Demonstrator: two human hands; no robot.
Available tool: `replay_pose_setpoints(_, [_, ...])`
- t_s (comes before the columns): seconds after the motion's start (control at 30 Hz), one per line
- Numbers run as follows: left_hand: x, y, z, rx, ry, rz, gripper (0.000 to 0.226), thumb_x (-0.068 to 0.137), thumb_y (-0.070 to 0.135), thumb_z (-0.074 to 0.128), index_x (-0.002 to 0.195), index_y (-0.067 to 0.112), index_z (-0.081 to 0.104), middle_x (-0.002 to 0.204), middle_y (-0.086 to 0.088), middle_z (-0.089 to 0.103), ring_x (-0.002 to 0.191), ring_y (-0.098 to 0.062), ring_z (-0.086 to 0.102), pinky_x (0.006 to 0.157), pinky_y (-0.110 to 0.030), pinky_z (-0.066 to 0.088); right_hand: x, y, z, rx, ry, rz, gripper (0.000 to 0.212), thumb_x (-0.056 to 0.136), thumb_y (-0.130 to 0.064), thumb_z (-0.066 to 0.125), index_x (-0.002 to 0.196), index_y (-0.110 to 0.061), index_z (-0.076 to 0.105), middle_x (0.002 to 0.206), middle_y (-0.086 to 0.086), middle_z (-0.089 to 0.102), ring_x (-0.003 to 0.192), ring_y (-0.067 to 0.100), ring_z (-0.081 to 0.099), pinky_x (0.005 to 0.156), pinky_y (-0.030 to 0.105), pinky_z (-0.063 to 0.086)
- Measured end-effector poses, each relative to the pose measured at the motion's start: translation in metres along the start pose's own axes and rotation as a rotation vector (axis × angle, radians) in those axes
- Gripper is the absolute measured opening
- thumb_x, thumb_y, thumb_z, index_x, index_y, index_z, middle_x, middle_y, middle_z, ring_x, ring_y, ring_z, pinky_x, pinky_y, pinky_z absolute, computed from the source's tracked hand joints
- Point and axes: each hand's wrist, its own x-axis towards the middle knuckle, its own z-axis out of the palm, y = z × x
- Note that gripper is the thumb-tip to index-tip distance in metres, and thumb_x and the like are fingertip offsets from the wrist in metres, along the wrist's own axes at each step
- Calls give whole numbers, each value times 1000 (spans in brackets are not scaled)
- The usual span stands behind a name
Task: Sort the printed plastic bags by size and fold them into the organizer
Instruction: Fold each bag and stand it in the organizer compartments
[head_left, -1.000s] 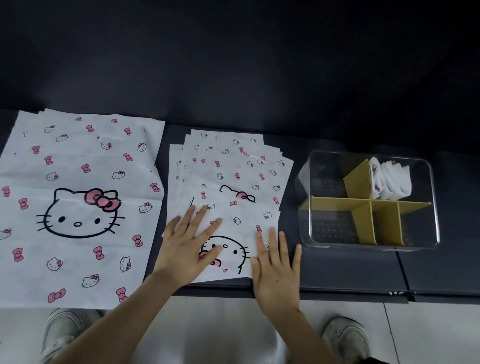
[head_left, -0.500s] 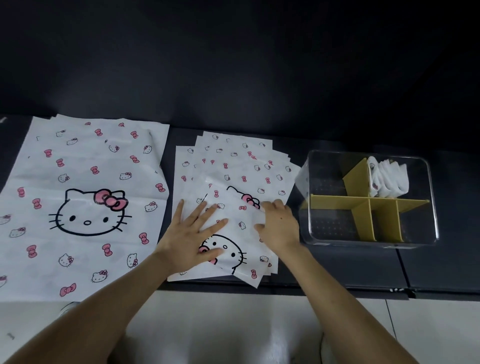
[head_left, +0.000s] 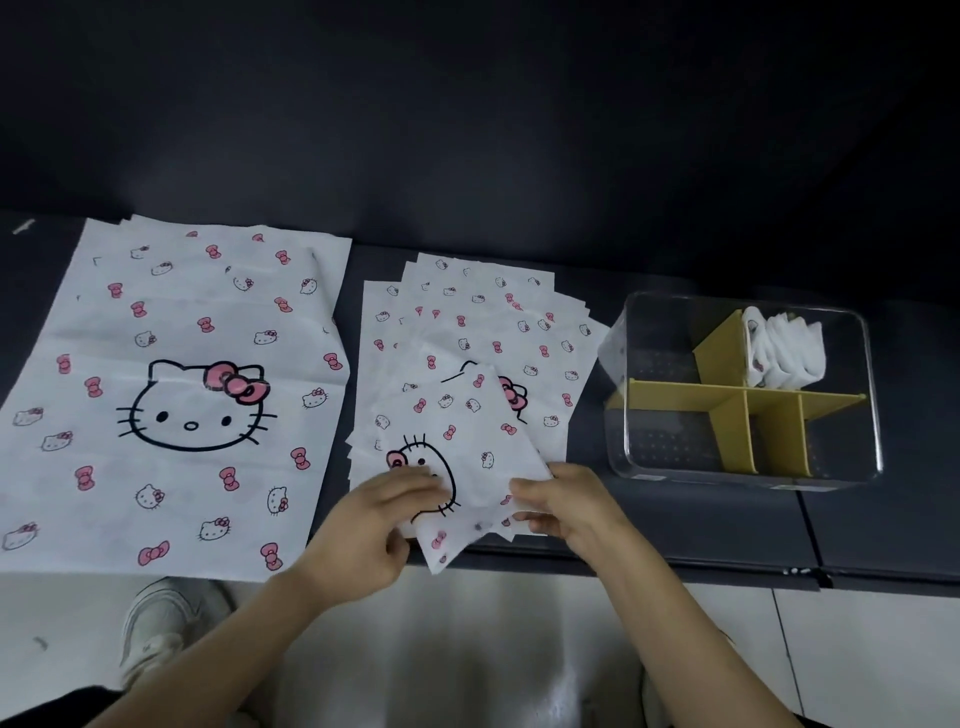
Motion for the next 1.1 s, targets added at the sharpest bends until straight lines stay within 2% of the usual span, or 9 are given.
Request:
replay_pose_setpoints(0.2, [-1,3,4,-113,17,-197,42,94,45,42,113,20,70,117,19,63,119,1,51,105,-11,31,-15,10,4,228,-43,105,10,88,-7,64,95,0,62,68,9,69,54,14,67,43,19,48])
replay_pose_setpoints(0.3, [5,14,-4,-306,7,-520,34,97,38,47,71,27,65,83,30,68,96,11,59,75,-2,37,-22,10,-2,99,104,-188,28,89,-32,64,106,-10,60,95,2,70,75,15,68,60,23,52])
replay_pose_setpoints(0.33, [8,14,-5,-363,13,-602,42,97,32,49,59,17,52,97,13,38,98,5,25,63,-6,35,-24,10,-5,21,128,-306,30,88,-38,62,112,-19,59,104,-6,67,87,8,65,67,20,50])
replay_pose_setpoints(0.37, [10,13,-6,-407,6,-671,46,96,32,50,56,11,44,58,21,31,57,1,29,59,-12,32,-28,7,-6,-36,96,-395,32,87,-41,61,116,-28,56,110,-15,63,96,-1,60,70,15,47])
replay_pose_setpoints(0.5, [16,10,-9,-519,29,-822,46,98,37,45,58,14,43,50,13,44,53,-4,39,54,-14,32,-21,1,-1,-50,-133,-478,24,87,-22,65,110,-26,62,106,-13,69,95,-1,64,73,14,50])
replay_pose_setpoints(0.57, [20,11,-12,-527,49,-834,44,98,39,44,64,12,52,59,11,50,61,-9,44,56,-15,35,-9,2,5,-118,-26,-461,6,86,-15,68,92,-16,65,86,-7,71,74,5,64,57,10,43])
replay_pose_setpoints(0.7, [29,12,-11,-495,154,-851,29,98,38,47,96,15,64,82,0,67,76,-18,60,73,-28,47,15,16,9,-280,238,-419,39,85,-17,68,56,-15,41,48,-11,39,52,9,34,51,23,28])
replay_pose_setpoints(0.9, [45,13,2,-330,431,-948,11,93,28,57,92,18,61,72,8,62,62,-15,54,67,-35,49,22,21,10,-363,336,-434,42,84,-14,63,56,-15,32,51,-7,32,54,11,28,52,26,27])
replay_pose_setpoints(1.1, [58,12,9,-52,459,-933,11,92,21,58,95,12,63,76,6,63,76,-23,60,57,-24,34,25,18,9,-385,361,-444,43,86,-12,60,56,-13,29,54,-3,31,55,13,27,51,24,26])
